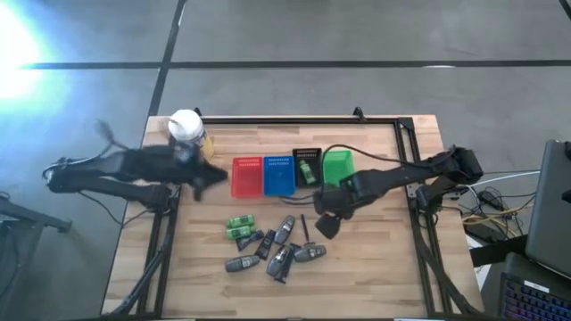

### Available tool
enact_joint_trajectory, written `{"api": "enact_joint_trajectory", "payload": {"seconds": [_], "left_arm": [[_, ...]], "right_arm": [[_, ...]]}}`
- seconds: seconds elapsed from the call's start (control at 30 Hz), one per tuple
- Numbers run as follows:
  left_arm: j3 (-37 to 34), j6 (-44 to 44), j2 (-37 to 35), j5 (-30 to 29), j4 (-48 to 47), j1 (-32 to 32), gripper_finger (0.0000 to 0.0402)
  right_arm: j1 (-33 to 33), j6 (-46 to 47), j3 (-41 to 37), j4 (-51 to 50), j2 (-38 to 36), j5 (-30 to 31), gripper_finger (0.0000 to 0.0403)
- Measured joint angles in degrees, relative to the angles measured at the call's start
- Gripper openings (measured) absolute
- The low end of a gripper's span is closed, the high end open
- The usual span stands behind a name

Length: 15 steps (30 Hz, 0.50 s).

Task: Pick & Place Travel size toiletries
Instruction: Put the green shampoo into the black bin

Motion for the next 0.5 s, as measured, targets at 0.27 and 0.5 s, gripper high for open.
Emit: {"api": "enact_joint_trajectory", "payload": {"seconds": [0.27,0.5], "left_arm": [[0.1,8.3,15.3,4.5,-12.6,-9.4,0.0239],[-3.9,4.7,24.8,0.3,-11.3,-13.1,0.0241]], "right_arm": [[0.0,-5.7,-0.6,-5.7,-4.0,6.7,0.0292],[-0.1,-7.7,-2.6,-5.0,-7.3,16.0,0.0314]]}}
